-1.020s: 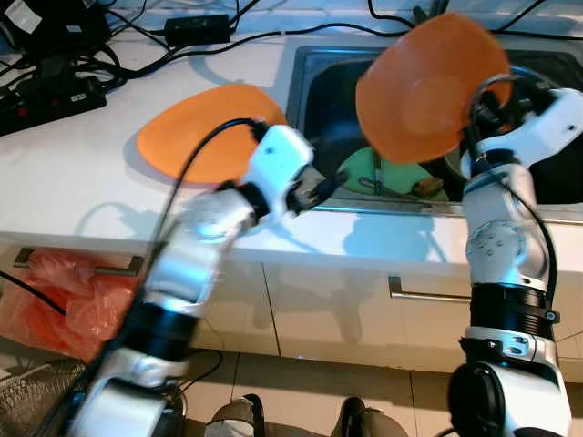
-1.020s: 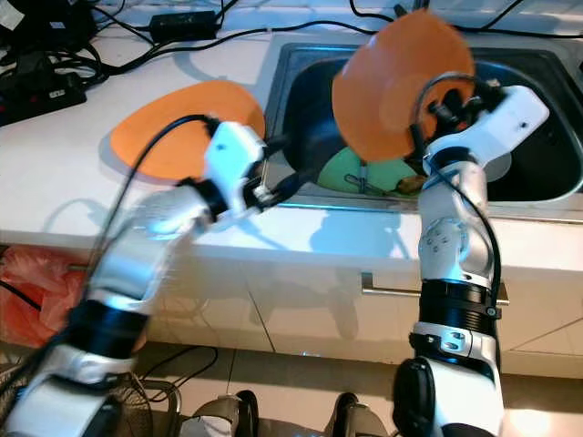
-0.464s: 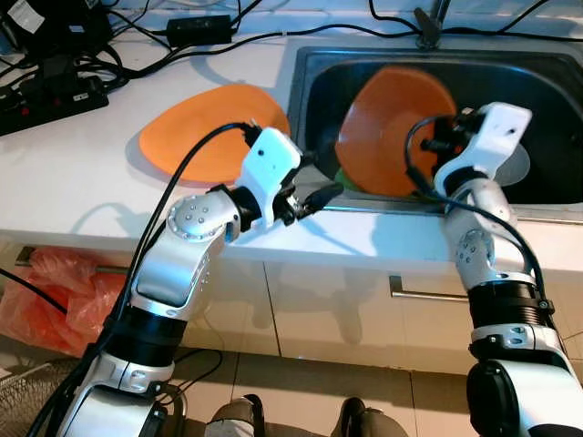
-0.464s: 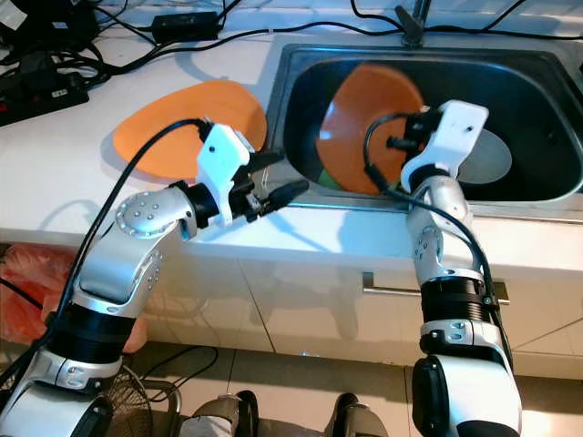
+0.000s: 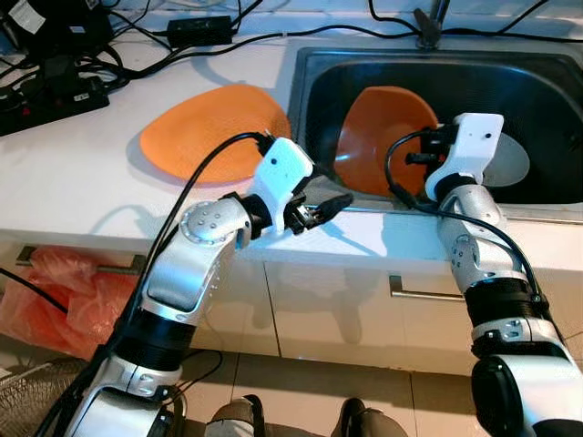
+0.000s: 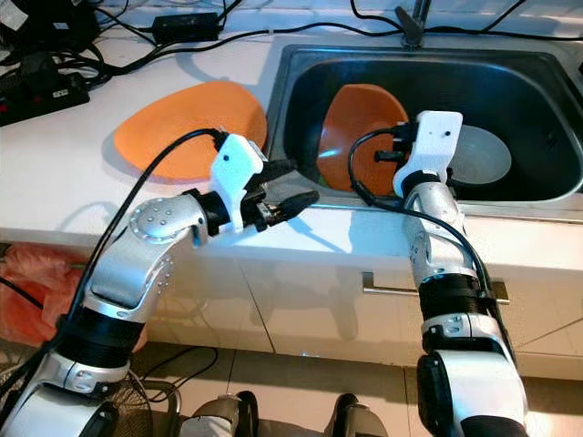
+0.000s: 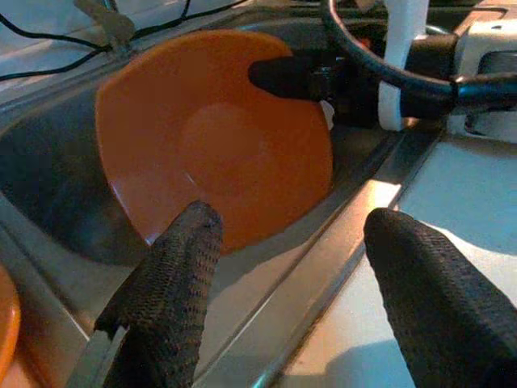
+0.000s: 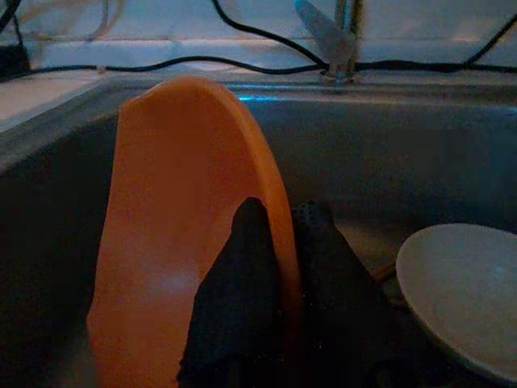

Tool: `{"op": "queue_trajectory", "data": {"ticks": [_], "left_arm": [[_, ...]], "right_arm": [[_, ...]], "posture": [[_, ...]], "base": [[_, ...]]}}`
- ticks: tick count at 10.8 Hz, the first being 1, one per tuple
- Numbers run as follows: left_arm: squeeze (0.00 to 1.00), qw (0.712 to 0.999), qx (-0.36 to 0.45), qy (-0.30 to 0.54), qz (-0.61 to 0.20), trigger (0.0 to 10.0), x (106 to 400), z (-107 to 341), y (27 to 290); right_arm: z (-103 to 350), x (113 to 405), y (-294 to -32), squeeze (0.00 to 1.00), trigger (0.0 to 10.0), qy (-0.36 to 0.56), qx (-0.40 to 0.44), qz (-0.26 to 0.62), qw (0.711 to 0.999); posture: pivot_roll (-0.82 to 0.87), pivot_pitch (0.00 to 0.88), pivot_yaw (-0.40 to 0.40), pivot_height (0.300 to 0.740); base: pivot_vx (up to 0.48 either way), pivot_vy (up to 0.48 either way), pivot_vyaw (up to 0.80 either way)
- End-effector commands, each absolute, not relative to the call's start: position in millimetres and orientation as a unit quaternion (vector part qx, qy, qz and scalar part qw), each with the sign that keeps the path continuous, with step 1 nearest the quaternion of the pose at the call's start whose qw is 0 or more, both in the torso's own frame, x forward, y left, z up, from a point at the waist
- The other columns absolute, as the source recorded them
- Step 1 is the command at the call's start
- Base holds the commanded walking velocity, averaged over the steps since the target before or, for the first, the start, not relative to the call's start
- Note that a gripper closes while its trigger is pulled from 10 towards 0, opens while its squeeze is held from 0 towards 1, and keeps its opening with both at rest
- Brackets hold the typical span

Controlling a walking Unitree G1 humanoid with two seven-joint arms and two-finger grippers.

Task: Kitchen organization

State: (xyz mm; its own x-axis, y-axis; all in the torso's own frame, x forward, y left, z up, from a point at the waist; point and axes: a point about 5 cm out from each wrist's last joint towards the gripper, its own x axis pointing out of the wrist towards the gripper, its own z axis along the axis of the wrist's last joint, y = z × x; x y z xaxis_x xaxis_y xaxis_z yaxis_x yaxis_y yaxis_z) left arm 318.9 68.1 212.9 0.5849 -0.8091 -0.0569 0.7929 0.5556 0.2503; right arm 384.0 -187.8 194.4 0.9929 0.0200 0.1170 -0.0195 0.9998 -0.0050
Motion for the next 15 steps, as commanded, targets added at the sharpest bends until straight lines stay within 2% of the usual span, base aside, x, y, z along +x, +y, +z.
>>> {"op": "queue_trajectory", "data": {"ticks": [1, 5, 6, 7, 8, 9, 10, 14, 15], "left_arm": [[0.0, 0.879, 0.124, -0.03, -0.46, 10.0, 315.6, 212.1, 67.0], [0.0, 0.875, 0.127, -0.022, -0.467, 10.0, 312.2, 208.7, 64.1], [0.0, 0.874, 0.127, -0.02, -0.468, 10.0, 311.5, 208.2, 64.0], [0.0, 0.874, 0.127, -0.019, -0.469, 10.0, 311.0, 208.2, 63.9], [0.0, 0.874, 0.127, -0.019, -0.469, 10.0, 310.8, 208.3, 63.8], [0.0, 0.874, 0.127, -0.019, -0.469, 10.0, 310.3, 208.7, 63.2], [0.0, 0.874, 0.126, -0.019, -0.47, 10.0, 309.8, 208.8, 62.6], [0.0, 0.876, 0.126, -0.022, -0.465, 10.0, 310.6, 209.7, 63.5], [0.0, 0.884, 0.126, -0.035, -0.448, 10.0, 314.0, 212.4, 64.0]], "right_arm": [[195.6, 385.5, -185.1, 0.0, 10.0, -0.066, -0.016, 0.022, 0.997], [189.0, 388.2, -176.6, 0.0, 10.0, -0.059, -0.073, 0.045, 0.995], [189.1, 388.8, -174.9, 0.71, 10.0, -0.06, -0.074, 0.052, 0.994], [188.9, 389.0, -174.2, 0.83, 10.0, -0.062, -0.076, 0.055, 0.994], [188.5, 389.1, -174.3, 0.8, 10.0, -0.061, -0.077, 0.054, 0.994], [188.2, 389.4, -174.8, 0.16, 10.0, -0.061, -0.082, 0.052, 0.993], [187.9, 389.9, -175.1, 0.0, 10.0, -0.06, -0.087, 0.053, 0.993], [193.6, 390.4, -175.4, 0.0, 10.0, -0.077, -0.07, 0.042, 0.994], [205.3, 390.3, -176.9, 0.0, 10.0, -0.103, -0.04, 0.032, 0.993]], "posture": [[0.17, 0.157, 0.048, 0.74], [0.18, 0.159, 0.044, 0.74], [0.18, 0.159, 0.043, 0.74], [0.18, 0.161, 0.043, 0.74], [0.18, 0.161, 0.043, 0.74], [0.18, 0.161, 0.041, 0.74], [0.18, 0.161, 0.04, 0.74], [0.18, 0.158, 0.041, 0.74], [0.18, 0.157, 0.042, 0.74]], "base": [[0.0, 0.0, 0.0], [0.0, 0.0, 0.0], [0.0, 0.0, 0.0], [0.0, 0.0, 0.0], [0.0, 0.0, 0.0], [0.0, 0.0, 0.0], [0.0, 0.0, 0.0], [0.0, 0.0, 0.0], [0.0, 0.0, 0.0]]}}
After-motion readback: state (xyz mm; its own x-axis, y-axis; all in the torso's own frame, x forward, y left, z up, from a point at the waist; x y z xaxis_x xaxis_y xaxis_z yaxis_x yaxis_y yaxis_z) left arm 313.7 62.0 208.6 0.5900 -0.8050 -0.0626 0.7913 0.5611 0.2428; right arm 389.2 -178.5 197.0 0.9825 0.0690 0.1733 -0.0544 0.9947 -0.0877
